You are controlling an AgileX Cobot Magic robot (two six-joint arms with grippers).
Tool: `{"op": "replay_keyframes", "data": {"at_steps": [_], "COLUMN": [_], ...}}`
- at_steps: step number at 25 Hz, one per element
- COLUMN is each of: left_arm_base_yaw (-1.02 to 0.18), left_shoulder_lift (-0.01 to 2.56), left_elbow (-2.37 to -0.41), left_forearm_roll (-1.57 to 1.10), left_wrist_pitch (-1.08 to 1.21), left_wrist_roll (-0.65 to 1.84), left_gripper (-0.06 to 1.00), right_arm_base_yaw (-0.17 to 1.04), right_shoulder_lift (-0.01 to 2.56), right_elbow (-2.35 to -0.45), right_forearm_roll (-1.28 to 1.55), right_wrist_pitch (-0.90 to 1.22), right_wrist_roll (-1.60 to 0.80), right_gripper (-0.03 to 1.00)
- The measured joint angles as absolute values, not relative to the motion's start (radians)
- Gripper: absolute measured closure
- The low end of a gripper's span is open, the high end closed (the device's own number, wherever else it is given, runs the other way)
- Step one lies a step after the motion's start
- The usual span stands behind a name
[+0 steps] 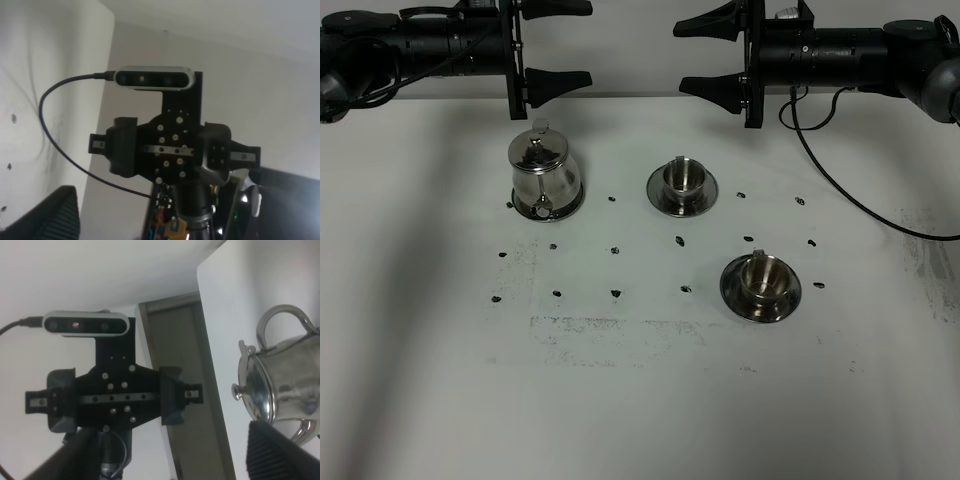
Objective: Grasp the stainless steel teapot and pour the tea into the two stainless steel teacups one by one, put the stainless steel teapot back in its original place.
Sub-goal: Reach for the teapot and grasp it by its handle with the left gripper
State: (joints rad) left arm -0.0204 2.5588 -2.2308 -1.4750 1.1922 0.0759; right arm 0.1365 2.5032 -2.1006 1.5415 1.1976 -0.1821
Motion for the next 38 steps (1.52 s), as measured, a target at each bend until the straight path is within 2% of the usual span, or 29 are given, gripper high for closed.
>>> {"op": "replay_keyframes", "data": {"at_steps": [11,19,26,38], "left_arm_base_yaw": [-0.02,-0.013,0.046,0.116], "left_shoulder_lift": [2.559,2.528,2.383,2.066], "left_elbow": [-2.231,-2.231,-2.231,-2.231], "left_forearm_roll": [-1.47,-1.447,-1.26,-0.898], "left_wrist_pitch": [1.192,1.193,1.193,1.194], "left_wrist_roll": [0.076,0.13,0.113,0.07], "left_gripper": [0.25,0.25,0.25,0.25], "right_arm_base_yaw": [0.136,0.112,0.002,-0.161], "right_shoulder_lift": [2.503,2.491,2.347,1.988], "right_elbow": [-2.101,-2.101,-2.101,-2.101], "right_forearm_roll": [1.541,1.555,1.52,1.159], "right_wrist_pitch": [1.198,1.209,1.209,1.213], "right_wrist_roll": [-0.201,-0.405,-0.46,-0.453], "right_gripper": [0.37,0.37,0.37,0.37]}}
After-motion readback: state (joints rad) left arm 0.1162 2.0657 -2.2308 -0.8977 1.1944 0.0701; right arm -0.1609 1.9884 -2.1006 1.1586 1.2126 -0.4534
